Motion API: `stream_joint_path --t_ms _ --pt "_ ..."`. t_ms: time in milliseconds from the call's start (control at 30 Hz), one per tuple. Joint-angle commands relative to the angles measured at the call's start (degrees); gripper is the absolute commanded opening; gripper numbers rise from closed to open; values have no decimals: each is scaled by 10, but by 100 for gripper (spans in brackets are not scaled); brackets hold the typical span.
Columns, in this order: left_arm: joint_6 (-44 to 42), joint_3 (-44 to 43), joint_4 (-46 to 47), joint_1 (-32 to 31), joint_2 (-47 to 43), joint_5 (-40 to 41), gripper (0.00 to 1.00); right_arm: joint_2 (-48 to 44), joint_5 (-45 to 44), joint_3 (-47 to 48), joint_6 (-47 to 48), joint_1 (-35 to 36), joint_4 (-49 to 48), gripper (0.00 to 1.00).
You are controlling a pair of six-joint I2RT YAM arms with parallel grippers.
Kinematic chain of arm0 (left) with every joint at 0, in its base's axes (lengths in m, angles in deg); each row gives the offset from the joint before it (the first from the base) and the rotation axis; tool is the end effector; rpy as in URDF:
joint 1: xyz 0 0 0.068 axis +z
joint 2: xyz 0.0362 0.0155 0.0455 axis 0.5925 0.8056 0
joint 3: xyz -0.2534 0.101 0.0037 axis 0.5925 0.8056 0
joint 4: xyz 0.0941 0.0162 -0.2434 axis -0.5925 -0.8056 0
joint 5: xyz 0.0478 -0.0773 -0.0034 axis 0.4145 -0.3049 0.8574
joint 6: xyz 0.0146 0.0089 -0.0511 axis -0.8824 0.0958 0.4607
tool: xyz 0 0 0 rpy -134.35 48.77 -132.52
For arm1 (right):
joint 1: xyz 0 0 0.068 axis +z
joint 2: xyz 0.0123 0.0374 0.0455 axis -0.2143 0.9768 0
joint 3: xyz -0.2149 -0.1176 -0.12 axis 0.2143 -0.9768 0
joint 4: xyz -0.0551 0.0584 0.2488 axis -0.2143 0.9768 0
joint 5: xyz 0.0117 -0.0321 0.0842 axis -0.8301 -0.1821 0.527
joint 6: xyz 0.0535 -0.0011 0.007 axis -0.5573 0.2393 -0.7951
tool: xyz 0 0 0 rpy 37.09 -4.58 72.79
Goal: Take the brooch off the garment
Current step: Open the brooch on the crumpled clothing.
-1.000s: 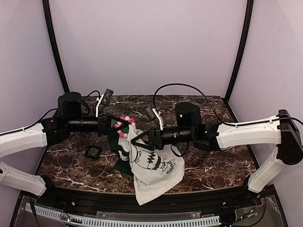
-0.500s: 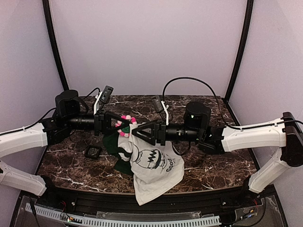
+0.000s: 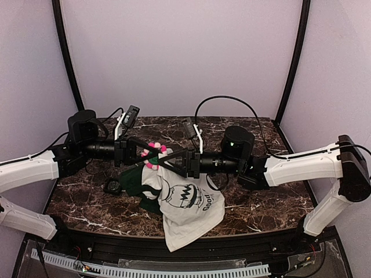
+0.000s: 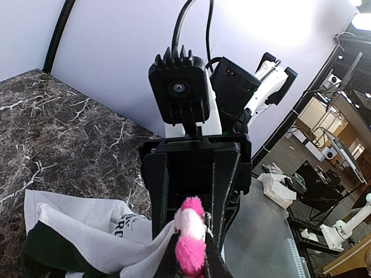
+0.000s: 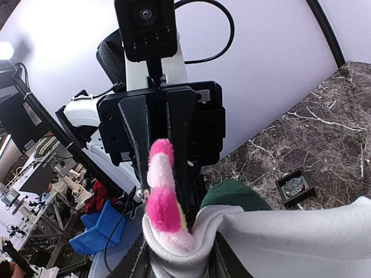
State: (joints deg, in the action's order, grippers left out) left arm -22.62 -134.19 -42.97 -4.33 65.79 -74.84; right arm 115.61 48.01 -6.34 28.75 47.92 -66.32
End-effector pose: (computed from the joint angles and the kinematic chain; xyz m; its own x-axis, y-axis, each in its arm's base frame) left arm 0.1821 -0.1915 0.3183 -0.4791 0.0495 -0.8764 0.8777 0.0434 -0.4773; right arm 0.1601 0.3138 0.2855 -0.6135 0.0566 -0.7876 -0.7886 0.0078 0.6148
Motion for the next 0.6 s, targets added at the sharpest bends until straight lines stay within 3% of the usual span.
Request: stream_joint_path --t_ms 0,233,567 --pt "3 -1 29 -1 -1 -19 1 11 18 21 -11 4 -48 33" --pt "6 -1 32 -1 0 -23 1 19 24 26 -18 3 -61 34" --pt "8 0 37 -1 -1 -27 1 24 15 26 -34 0 -67 22"
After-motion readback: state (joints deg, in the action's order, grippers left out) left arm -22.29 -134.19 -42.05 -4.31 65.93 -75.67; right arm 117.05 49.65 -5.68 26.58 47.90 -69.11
